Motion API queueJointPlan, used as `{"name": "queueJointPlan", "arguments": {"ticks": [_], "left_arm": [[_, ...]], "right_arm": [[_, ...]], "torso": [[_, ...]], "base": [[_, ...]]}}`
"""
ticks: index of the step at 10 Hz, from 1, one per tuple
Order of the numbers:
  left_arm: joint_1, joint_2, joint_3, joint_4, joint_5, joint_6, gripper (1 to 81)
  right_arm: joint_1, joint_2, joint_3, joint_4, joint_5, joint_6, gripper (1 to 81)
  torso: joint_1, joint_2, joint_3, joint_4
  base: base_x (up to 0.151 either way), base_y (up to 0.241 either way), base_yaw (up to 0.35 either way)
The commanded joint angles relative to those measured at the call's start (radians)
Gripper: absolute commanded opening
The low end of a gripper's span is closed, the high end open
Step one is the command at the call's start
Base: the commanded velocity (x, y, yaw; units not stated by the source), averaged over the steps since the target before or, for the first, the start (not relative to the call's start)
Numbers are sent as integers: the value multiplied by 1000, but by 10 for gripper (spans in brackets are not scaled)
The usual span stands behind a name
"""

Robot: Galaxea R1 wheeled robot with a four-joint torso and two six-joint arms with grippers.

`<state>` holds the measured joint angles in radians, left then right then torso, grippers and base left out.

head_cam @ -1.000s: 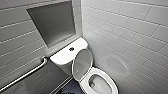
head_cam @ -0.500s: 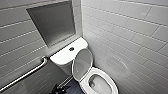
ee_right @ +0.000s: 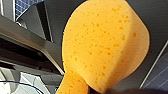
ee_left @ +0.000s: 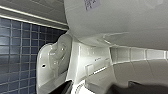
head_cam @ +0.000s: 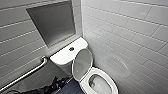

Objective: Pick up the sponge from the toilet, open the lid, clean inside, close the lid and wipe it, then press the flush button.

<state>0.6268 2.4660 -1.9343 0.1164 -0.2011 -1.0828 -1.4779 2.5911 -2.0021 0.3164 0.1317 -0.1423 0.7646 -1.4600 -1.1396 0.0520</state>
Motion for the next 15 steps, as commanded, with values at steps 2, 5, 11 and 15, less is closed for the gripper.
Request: {"name": "queueJointPlan", "arguments": {"ticks": [2,5,11,15], "left_arm": [[-160,-12,-28,5,14,-49,811],[-187,50,-32,14,25,-49,811],[-170,105,89,144,80,-46,811],[-19,55,222,400,164,-43,811]], "right_arm": [[-20,-35,43,-34,-70,-3,10],[-31,-39,71,-39,-43,-5,10],[-28,-39,79,-36,-27,-3,10],[-19,-35,73,-40,-35,-5,10]], "torso": [[0,0,0,0],[0,0,0,0],[0,1,-1,0],[0,1,-1,0]], "base": [[0,0,0],[0,0,0],[0,0,0],[0,0,0]]}}
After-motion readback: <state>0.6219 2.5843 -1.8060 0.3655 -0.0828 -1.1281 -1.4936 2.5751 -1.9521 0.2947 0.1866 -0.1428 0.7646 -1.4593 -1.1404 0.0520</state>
